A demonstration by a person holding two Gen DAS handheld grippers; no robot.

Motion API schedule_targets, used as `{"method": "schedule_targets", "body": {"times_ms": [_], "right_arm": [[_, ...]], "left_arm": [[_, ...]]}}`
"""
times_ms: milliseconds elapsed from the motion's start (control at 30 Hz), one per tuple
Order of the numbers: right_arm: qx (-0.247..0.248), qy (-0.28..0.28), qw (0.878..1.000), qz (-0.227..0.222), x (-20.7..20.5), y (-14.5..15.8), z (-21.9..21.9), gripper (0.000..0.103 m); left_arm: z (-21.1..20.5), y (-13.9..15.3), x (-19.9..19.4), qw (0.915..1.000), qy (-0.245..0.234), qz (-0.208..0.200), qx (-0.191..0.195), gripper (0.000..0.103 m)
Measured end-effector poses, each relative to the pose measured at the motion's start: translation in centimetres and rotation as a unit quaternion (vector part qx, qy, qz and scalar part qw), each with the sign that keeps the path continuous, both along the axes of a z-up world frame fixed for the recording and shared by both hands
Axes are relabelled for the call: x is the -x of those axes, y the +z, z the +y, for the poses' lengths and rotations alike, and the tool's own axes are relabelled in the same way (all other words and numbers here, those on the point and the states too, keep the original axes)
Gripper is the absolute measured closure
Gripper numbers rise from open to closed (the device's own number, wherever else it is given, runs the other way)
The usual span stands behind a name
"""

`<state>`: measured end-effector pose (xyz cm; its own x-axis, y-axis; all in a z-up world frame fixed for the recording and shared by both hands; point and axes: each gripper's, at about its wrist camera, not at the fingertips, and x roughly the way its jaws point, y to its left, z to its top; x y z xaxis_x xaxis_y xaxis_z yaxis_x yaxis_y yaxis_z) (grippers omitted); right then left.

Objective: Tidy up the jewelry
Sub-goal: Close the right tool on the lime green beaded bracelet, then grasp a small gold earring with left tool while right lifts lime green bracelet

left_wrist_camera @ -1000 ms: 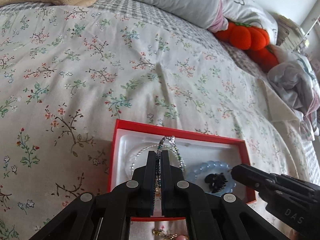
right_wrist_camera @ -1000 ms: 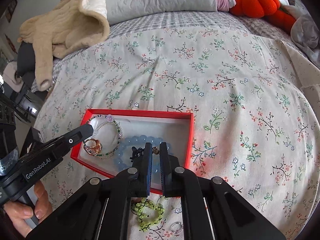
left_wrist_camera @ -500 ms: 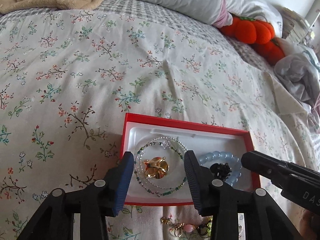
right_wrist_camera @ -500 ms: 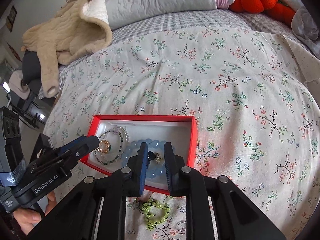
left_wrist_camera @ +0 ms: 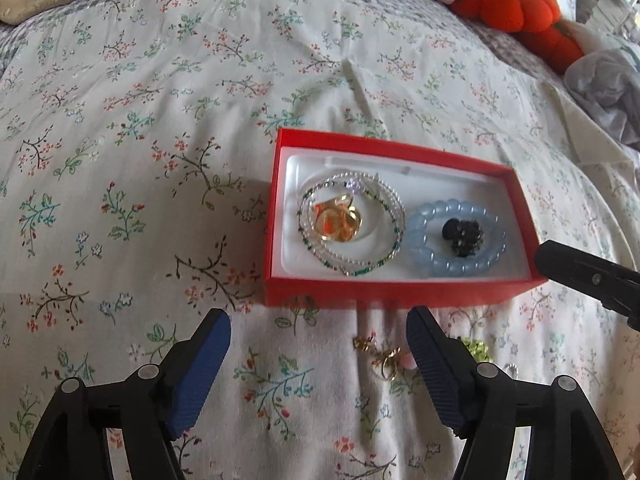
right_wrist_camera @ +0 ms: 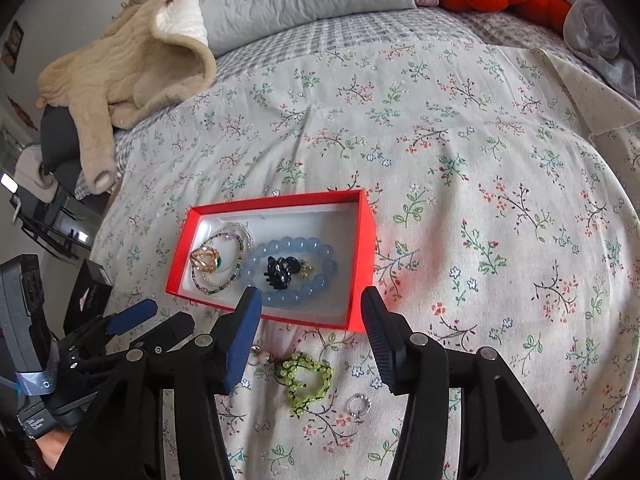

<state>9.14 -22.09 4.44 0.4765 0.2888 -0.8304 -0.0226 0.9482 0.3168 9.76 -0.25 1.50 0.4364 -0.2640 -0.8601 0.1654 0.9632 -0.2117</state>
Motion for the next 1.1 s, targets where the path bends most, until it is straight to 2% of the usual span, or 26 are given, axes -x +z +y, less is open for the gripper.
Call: {"method": "schedule_targets", "body": {"times_ms": [500,733,1000,1100], "right_arm": [[0.029,-0.006,0.996,0.083,2.2,-2.8,0.6,0.048],[0.062,-0.005,0.993,0.097,2.0,-4.3,0.9,0.049],[0.056,0.021,0.990,0.127,1.3,-6.5,2.6,0.075],[0.061,0.030,0.989,0.128,1.1,-6.8,3.1,0.093]], "left_arm": [[-0.4,-2.5,1.7,0.9965,0.001,0.069,-0.049,0.024],[-0.5,-3.2,1.9,0.9949,0.001,0.085,-0.054,0.024],[-0.8,-3.2,1.5,0.9949,-0.001,0.089,-0.048,0.024],[-0.8,-3.2,1.4,0.9950,-0.001,0.089,-0.045,0.024]]}}
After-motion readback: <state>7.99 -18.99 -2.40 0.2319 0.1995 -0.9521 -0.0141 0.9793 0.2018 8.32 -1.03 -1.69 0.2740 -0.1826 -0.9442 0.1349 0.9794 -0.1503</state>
